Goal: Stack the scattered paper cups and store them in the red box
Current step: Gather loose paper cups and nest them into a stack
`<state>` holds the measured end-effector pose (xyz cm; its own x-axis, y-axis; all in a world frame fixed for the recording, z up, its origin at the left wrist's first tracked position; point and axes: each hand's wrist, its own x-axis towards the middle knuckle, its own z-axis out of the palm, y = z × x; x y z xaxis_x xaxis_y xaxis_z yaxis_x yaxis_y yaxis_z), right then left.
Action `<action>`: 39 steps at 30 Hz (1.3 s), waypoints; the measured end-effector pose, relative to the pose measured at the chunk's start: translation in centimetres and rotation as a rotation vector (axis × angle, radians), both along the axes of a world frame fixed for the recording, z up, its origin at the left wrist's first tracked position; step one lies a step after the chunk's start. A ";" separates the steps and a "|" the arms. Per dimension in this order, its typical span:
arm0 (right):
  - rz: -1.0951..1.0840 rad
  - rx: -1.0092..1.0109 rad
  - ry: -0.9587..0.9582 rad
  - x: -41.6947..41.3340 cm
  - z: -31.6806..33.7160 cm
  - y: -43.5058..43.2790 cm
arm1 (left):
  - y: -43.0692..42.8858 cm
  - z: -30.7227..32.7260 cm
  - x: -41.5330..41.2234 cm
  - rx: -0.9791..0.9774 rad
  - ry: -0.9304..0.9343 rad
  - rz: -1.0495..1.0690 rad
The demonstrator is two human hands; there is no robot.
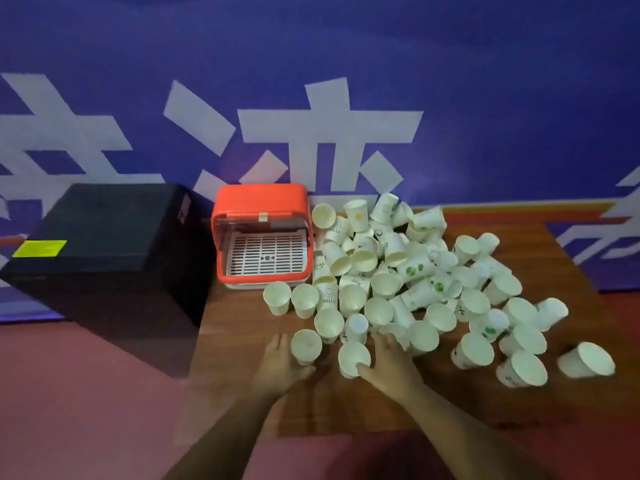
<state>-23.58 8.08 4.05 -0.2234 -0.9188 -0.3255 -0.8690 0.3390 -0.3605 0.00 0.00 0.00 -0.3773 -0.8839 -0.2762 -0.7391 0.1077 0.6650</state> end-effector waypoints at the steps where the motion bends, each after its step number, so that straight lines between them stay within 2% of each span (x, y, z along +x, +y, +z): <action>1: -0.016 0.012 -0.010 0.5 -0.7 -0.3 | -0.4 -0.8 -0.1 0.005 0.003 -0.012; 7: -0.156 0.071 0.025 3.4 -4.4 -1.5 | -2.4 -2.5 -0.7 0.113 0.039 -0.060; 11: -0.162 0.099 0.076 4.0 -5.5 -2.2 | -3.1 -3.6 -1.7 0.120 0.039 -0.113; 16: -0.177 0.024 0.081 3.7 -5.8 -1.5 | -3.1 -4.4 -2.3 0.114 0.130 -0.167; 22: -0.269 -0.028 -0.171 1.8 -2.8 0.5 | -2.3 -5.4 -2.7 0.207 0.174 -0.225; 29: -0.269 -0.126 -0.287 -0.6 0.1 0.4 | -0.6 -4.5 -4.8 0.331 0.259 -0.253; 35: -0.134 -0.082 -0.359 0.1 -0.5 -1.4 | -3.5 -3.9 -1.5 0.500 0.243 -0.083; 39: 0.043 -0.102 -0.279 0.7 -1.6 -1.8 | -5.3 -3.3 -0.2 0.374 0.206 0.073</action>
<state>-22.91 6.30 2.42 -0.0983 -0.9565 -0.2747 -0.7445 0.2538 -0.6174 -0.20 -5.27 -3.25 -0.3986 -0.7633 -0.5085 -0.5839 -0.2163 0.7824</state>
